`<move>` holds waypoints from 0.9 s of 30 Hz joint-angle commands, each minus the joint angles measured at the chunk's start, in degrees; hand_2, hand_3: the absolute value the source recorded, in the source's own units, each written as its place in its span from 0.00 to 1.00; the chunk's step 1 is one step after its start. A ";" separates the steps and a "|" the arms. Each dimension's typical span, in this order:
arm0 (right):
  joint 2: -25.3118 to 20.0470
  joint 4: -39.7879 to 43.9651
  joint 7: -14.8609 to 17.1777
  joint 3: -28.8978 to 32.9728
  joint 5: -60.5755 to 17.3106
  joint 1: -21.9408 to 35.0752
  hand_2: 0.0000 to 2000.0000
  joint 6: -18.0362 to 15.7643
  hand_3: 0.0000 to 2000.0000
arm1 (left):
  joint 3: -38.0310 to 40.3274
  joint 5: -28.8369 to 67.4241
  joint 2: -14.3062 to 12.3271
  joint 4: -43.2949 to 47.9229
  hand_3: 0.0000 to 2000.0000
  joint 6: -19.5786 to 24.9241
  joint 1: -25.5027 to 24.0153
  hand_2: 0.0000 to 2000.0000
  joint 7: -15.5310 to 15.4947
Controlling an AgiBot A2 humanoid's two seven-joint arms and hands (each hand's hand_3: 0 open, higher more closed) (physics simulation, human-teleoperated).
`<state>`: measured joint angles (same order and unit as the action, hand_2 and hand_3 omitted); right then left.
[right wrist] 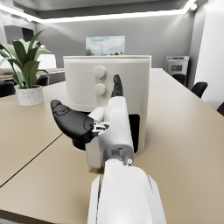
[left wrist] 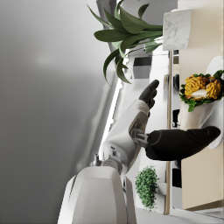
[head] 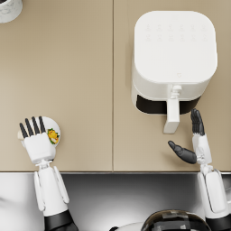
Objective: Pick up the chicken rolls and place it into the air fryer
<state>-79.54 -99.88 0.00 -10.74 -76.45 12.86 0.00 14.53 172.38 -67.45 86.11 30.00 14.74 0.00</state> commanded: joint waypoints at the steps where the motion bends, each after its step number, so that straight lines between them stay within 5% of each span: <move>1: -0.57 -0.37 0.00 0.12 0.00 1.16 0.00 0.00 0.00 | -1.03 0.03 0.09 -4.99 0.00 -0.22 1.64 0.00 0.04; 12: -1.59 -1.22 0.00 0.56 0.01 0.95 0.00 0.00 0.00 | -1.74 0.03 0.08 -14.01 0.00 -4.75 5.01 0.00 -0.07; 13: -1.65 -1.59 0.00 0.64 0.01 0.83 0.00 0.00 0.00 | -2.33 0.05 0.12 -14.77 0.16 -4.99 5.34 0.68 -0.22; 14: -1.73 -2.08 0.00 0.76 0.01 0.81 0.00 0.00 0.00 | -2.63 0.03 0.17 -14.75 0.33 -4.02 5.54 1.00 -0.19; 18: -1.96 -2.73 0.00 1.23 0.01 0.40 0.00 0.00 0.00 | -4.17 0.06 0.59 -16.16 0.98 -5.73 5.88 1.00 0.34; 23: -2.61 -1.30 0.00 0.89 0.01 0.97 0.00 0.00 0.00 | -2.65 0.07 0.25 -8.03 1.00 -21.44 5.71 1.00 -0.08; 27: -2.90 1.90 0.00 -0.34 0.01 0.78 0.00 0.00 0.00 | -2.46 0.05 -0.01 2.47 1.00 -25.56 5.24 1.00 -0.23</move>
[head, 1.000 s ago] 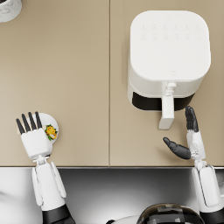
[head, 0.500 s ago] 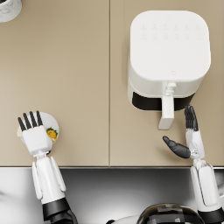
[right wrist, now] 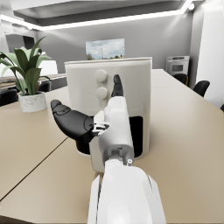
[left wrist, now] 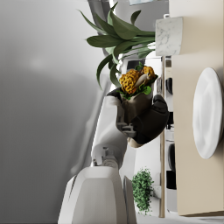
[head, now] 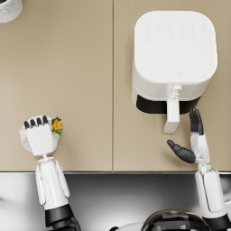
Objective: Pick up the chicken rolls and place it into the air fryer
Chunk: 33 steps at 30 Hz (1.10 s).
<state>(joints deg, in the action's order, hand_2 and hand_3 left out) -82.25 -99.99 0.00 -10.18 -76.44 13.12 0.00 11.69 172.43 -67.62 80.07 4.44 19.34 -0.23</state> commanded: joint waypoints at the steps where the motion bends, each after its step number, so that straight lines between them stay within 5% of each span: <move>1: -0.23 3.46 0.00 -1.25 0.00 0.39 0.00 0.00 0.00 | 0.27 -0.01 -0.03 11.81 1.00 -0.43 0.02 1.00 -0.02; 9: -0.52 11.97 0.00 -1.53 0.00 -0.74 0.00 0.00 0.00 | -2.50 -0.05 0.17 24.88 1.00 -1.26 0.49 1.00 -0.01; 17: -2.89 23.60 0.00 -5.01 0.01 4.04 0.00 0.00 0.00 | -3.95 -0.07 -0.31 27.62 1.00 -1.26 1.08 1.00 0.02; 23: -4.18 24.93 -0.01 -7.55 -0.08 6.59 0.00 2.14 0.00 | -4.70 -0.07 -0.49 27.95 1.00 -1.24 1.12 1.00 0.02; 24: -3.96 23.58 0.00 -7.64 -0.13 6.28 0.68 2.89 0.16 | -4.37 -0.07 -0.64 27.15 1.00 -1.24 0.13 1.00 0.02; 25: -4.13 23.92 0.02 -7.94 -0.16 6.89 1.00 4.47 0.33 | -5.09 -0.07 -0.59 28.08 1.00 -1.23 0.97 1.00 0.01; 27: -4.46 24.21 0.06 -8.75 -0.20 8.01 1.00 8.79 0.65 | -5.91 -0.07 -0.71 28.35 1.00 -1.23 0.85 1.00 0.02; 29: -4.73 23.83 0.10 -9.78 -0.21 8.83 1.00 9.56 0.98 | -7.62 -0.07 -0.87 27.66 1.00 -1.28 1.40 1.00 0.02; 31: -3.73 21.57 0.19 -13.10 -0.47 8.66 1.00 5.76 1.00 | -9.91 -0.08 -1.16 26.46 1.00 -1.21 2.27 1.00 0.01; 33: -1.97 18.09 0.36 -16.68 -0.60 7.39 1.00 7.77 1.00 | -11.39 -0.09 -1.46 26.61 1.00 -1.21 2.66 1.00 0.00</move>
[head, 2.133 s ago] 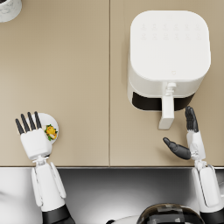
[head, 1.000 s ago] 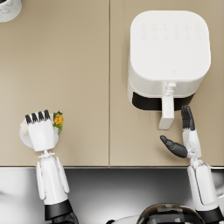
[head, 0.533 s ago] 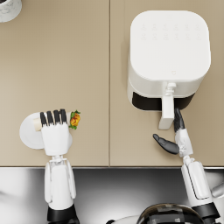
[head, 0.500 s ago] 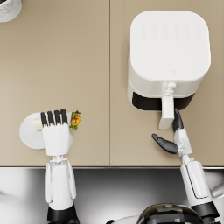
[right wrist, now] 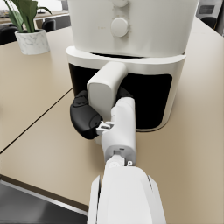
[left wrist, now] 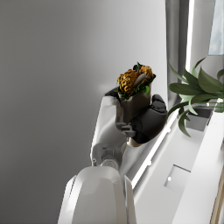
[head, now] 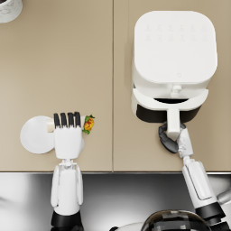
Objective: Pick up the chicken rolls and place it into the air fryer
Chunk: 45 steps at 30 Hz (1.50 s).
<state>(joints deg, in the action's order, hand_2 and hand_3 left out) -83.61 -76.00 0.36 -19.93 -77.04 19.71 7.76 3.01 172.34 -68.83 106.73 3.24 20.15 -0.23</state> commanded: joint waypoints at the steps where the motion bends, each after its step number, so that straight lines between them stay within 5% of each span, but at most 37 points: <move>1: 0.58 -7.69 0.12 -8.58 -0.01 0.06 1.00 1.00 1.00 | -3.41 0.00 -0.40 -0.20 1.00 0.00 1.98 1.00 0.00; 7: 8.39 -16.42 0.47 -18.26 0.19 -1.37 1.00 3.92 1.00 | -7.24 -0.01 -1.91 0.75 1.00 -0.03 4.28 1.00 -0.01; 12: 15.25 -21.05 -0.81 -30.00 0.29 3.43 1.00 -6.68 1.00 | -8.52 -10.05 -2.97 1.49 1.00 0.00 5.48 1.00 -0.02; 19: 13.70 -25.48 -1.27 -29.98 0.38 -0.63 1.00 -6.92 1.00 | -13.13 -22.30 -6.48 -0.33 1.00 0.04 10.44 1.00 -0.01; 32: 10.44 -30.99 -0.90 -29.87 0.44 -7.70 1.00 -5.59 1.00 | -25.52 -23.95 -20.51 -9.87 1.00 0.09 24.13 1.00 0.02; 33: 10.16 -31.21 -0.88 -29.87 0.45 -7.86 1.00 -5.68 1.00 | -51.84 -23.96 0.45 -11.39 1.00 0.08 41.23 1.00 0.02; 34: 38.82 -28.04 -0.85 -26.67 0.45 -6.56 1.00 -5.69 1.00 | -32.30 -24.03 -17.11 -13.05 1.00 -0.07 29.07 1.00 0.04; 35: 9.88 -31.58 -0.82 -29.85 0.45 -7.93 1.00 -5.76 1.00 | -33.70 -23.93 -17.00 -13.86 1.00 0.16 30.14 1.00 0.03; 36: 39.08 -28.40 -0.79 -26.73 0.45 -7.06 1.00 -5.75 1.00 | -34.66 -23.94 -17.82 -14.90 1.00 0.45 30.77 1.00 0.05; 37: 9.88 -31.89 -0.75 -29.84 0.45 -7.74 1.00 -5.76 1.00 | -35.12 -23.94 -18.62 -16.05 1.00 0.63 31.46 1.00 0.07; 38: 9.86 -31.71 -0.71 -29.82 0.45 -7.53 1.00 -5.77 1.00 | -35.68 -23.95 -19.56 -17.91 1.00 0.75 32.31 1.00 0.08; 39: 39.39 -28.74 -0.68 -26.93 0.45 -7.42 1.00 -5.78 1.00 | -36.37 -23.95 -20.14 -19.35 1.00 0.84 32.75 1.00 0.09; 40: 9.86 -31.86 -0.68 -29.82 0.45 -7.43 1.00 -5.83 1.00 | -36.66 -23.95 -20.15 -20.57 0.84 0.88 32.58 0.32 0.09; 41: 10.14 -31.96 -0.65 -29.81 0.45 -7.07 1.00 -5.91 1.00 | -36.37 -23.95 -19.96 -20.88 0.67 -0.20 32.17 0.00 0.13; 42: 39.59 -28.86 -0.64 -27.12 0.45 -7.41 1.00 -6.02 1.00 | -35.84 -23.94 -19.50 -20.36 0.51 -0.64 31.34 0.00 0.14; 43: 10.40 -31.71 -0.62 -29.80 0.45 -6.61 1.00 -6.15 1.00 | -35.20 -23.94 -18.65 -19.02 0.35 -0.96 29.99 0.00 0.15; 45: 10.96 -31.73 -0.59 -29.80 0.45 -6.00 1.00 -6.83 1.00 | -32.18 -23.93 -16.84 -15.81 0.02 -1.45 26.96 0.00 0.18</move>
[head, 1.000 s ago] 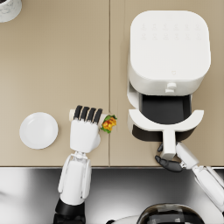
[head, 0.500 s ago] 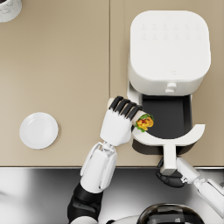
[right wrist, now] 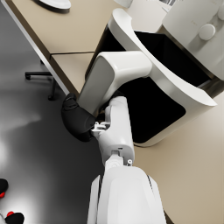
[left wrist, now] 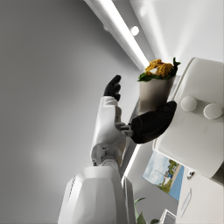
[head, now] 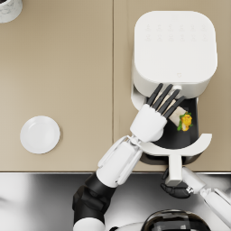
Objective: Pick up the chicken rolls and place it into the air fryer
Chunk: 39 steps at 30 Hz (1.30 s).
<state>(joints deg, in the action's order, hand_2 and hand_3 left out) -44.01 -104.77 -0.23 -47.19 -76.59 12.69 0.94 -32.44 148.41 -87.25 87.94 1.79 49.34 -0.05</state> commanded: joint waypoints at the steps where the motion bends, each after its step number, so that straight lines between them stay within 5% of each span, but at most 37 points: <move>1: -28.66 -2.62 -0.02 -2.54 0.00 1.12 1.00 -0.84 1.00 | 4.54 0.00 2.35 4.32 0.00 0.24 -3.67 0.00 0.00; 6: -28.73 -1.65 -0.41 -2.52 0.06 2.17 1.00 -5.36 1.00 | 16.57 0.02 7.17 13.53 0.00 -1.34 -12.05 0.00 0.05; 13: -27.24 1.86 -1.07 -2.20 0.20 8.72 1.00 -6.31 1.00 | 32.36 -0.01 7.78 18.99 0.00 -1.71 -19.69 0.00 0.06; 26: -27.22 13.34 -0.93 -2.43 0.00 20.61 1.00 -10.88 1.00 | 35.43 -0.02 8.18 17.54 0.00 -1.76 -24.75 0.00 0.06; 28: -29.00 21.37 -0.76 -1.45 -0.06 25.70 1.00 -11.64 1.00 | 37.10 -0.02 8.22 19.35 0.00 -1.76 -24.69 0.00 0.06; 39: -34.30 36.02 -0.12 -2.49 -0.21 35.69 1.00 -16.50 1.00 | 37.71 -0.02 8.43 18.77 0.00 -1.77 -25.97 0.00 0.06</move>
<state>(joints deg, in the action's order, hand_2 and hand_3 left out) -61.75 -68.21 -0.57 -50.11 -76.79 41.44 -14.87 5.35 148.39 -78.79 106.72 0.02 23.35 0.01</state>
